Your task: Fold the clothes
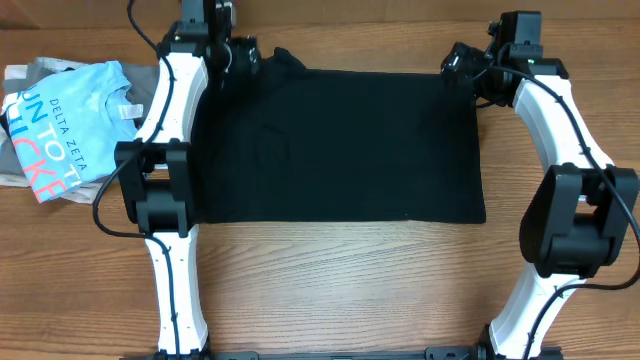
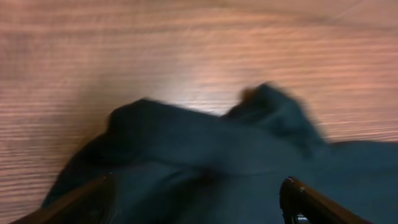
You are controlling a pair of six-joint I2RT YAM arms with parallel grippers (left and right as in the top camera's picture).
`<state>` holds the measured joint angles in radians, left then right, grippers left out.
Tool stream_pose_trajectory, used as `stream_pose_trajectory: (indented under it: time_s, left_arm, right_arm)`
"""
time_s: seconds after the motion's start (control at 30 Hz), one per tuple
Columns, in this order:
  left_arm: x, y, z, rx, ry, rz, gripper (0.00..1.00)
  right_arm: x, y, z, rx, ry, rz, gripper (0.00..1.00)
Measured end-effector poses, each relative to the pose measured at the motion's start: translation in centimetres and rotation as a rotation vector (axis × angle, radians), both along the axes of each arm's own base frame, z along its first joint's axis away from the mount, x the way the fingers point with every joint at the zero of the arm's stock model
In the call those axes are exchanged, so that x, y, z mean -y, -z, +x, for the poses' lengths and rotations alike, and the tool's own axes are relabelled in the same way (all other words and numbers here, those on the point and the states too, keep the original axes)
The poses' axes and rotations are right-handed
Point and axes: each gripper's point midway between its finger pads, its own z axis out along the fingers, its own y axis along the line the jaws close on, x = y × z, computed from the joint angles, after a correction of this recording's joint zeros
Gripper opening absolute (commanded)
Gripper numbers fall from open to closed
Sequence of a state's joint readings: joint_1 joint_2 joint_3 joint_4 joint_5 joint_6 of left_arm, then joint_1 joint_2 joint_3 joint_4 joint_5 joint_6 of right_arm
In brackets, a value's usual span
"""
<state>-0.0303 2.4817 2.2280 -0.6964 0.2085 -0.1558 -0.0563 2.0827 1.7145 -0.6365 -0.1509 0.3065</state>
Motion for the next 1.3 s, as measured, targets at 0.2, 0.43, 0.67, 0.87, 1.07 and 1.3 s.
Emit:
stream_pose_trajectory:
  time_s: [0.2, 0.43, 0.67, 0.87, 1.07, 1.3]
  left_arm:
    - [-1.5, 0.7, 1.2, 0.048, 0.018, 0.070, 0.80]
    - [-1.9, -0.1, 2.2, 0.117, 0.063, 0.146, 0.79]
    - [-1.9, 2.2, 3.0, 0.128, 0.080, 0.165, 0.78]
    - [-2.0, 5.0, 3.3, 0.108, 0.085, 0.172, 0.75]
    - [-2.0, 4.7, 3.7, 0.130, 0.084, 0.173, 0.58]
    - [-2.0, 4.7, 3.7, 0.135, 0.088, 0.181, 0.12]
  right_arm:
    - [0.6, 1.1, -0.2, -0.025, -0.008, -0.048, 1.00]
    - [0.8, 1.5, -0.8, -0.055, -0.019, -0.068, 1.00]
    - [0.8, 2.2, -1.9, -0.103, -0.026, -0.072, 1.00]
    - [1.0, 2.2, -1.9, -0.104, -0.020, -0.083, 1.00]
    - [1.4, 2.0, -1.4, -0.085, -0.010, -0.104, 1.00]
    - [1.7, 1.3, -0.3, -0.033, -0.001, -0.121, 1.00]
